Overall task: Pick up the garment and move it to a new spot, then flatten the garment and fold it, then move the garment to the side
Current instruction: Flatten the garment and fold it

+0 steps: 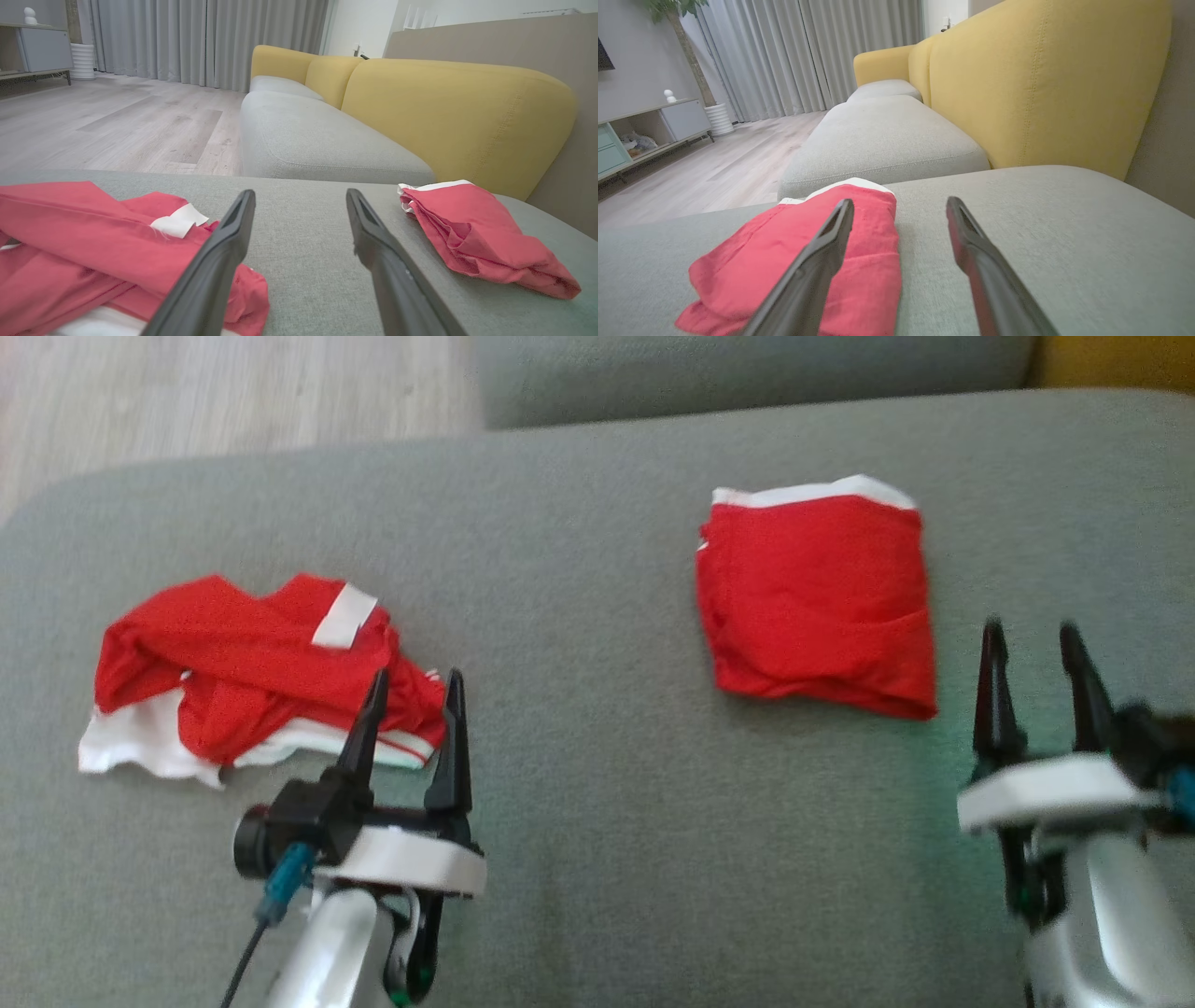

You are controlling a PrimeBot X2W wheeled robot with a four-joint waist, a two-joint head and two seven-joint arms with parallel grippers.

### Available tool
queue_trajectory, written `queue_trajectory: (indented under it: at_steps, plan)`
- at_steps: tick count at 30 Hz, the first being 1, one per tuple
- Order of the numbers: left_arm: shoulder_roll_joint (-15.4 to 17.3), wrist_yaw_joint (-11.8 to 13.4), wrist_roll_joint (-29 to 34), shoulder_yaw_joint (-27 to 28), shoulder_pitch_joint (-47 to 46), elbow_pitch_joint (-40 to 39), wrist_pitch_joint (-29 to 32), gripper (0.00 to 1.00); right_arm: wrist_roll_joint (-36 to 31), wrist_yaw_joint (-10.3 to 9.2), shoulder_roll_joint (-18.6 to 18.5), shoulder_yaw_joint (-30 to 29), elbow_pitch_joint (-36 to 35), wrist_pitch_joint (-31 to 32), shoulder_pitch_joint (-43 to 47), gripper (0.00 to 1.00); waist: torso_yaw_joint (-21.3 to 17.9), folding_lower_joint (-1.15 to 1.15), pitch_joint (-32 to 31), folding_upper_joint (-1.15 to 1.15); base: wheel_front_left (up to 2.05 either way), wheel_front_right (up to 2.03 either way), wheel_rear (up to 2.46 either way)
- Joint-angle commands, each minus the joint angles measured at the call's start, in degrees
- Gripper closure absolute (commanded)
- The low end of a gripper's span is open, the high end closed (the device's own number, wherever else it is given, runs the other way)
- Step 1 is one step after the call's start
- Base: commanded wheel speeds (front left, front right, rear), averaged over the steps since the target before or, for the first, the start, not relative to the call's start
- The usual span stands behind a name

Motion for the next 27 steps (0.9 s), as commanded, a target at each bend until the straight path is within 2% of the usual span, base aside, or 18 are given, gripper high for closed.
queue_trajectory:
  at_steps: [1, 2, 3, 8, 14, 21, 24, 27]
  plan:
    - [0.41, -0.09, 0.62, 1.55, -3.18, -2.03, -0.3, 0.0, -0.39, -0.04, -0.17, 1.27, -1.72, 0.52, -4.08, 0.05, 1.58, 0.0, 2.16, 0.0, 0.0, 0.0, 0.0]
    - [0.41, -0.11, 0.69, 1.52, -3.7, -2.08, -0.3, 0.0, -0.37, -0.04, -0.17, 1.12, -1.44, 1.26, -5.41, 0.62, 2.1, 0.0, 3.25, 0.0, 0.0, 0.0, 0.0]
    - [0.41, -0.15, 0.73, 1.48, -4.24, -2.13, -0.3, 0.0, -0.64, -0.04, -0.17, 0.88, -0.99, 2.06, -6.83, 1.0, 2.61, 0.0, 4.32, 0.0, 0.0, 0.0, 0.0]
    - [0.41, -0.4, 0.32, 0.8, -6.57, -2.1, -0.3, 0.0, -3.63, -0.04, -0.17, -0.26, 3.59, 5.33, -14.29, 1.0, 5.49, 0.0, 9.88, 0.0, 0.0, 0.0, 0.0]
    - [0.41, -0.72, 0.29, -0.1, -8.97, -2.06, -0.3, 0.0, -6.57, -0.04, -0.98, -2.69, 12.73, 5.33, -23.23, 1.0, 8.63, 0.0, 14.39, 0.0, 0.0, 0.0, 0.0]
    - [0.41, -0.41, -0.21, 0.23, -10.03, -2.35, -0.3, 0.0, -11.65, -0.04, -3.35, -5.92, 26.63, 3.93, -28.4, 1.0, 10.36, 0.0, 15.12, 0.0, 0.0, 0.0, 0.0]
    - [0.41, -0.41, -0.03, 0.64, -9.78, -1.98, -0.3, 0.0, -12.31, -0.04, -2.45, -5.73, 28.88, 0.91, -30.01, 1.0, 10.36, 0.0, 13.96, 0.0, 0.0, 0.0, 0.0]
    - [0.41, -0.37, -0.05, 0.83, -9.33, -1.71, -0.3, 0.0, -11.9, -0.04, -1.2, -3.0, 29.19, -0.62, -31.23, 1.0, 10.11, 0.0, 12.77, 0.0, 0.0, 0.0, 0.0]
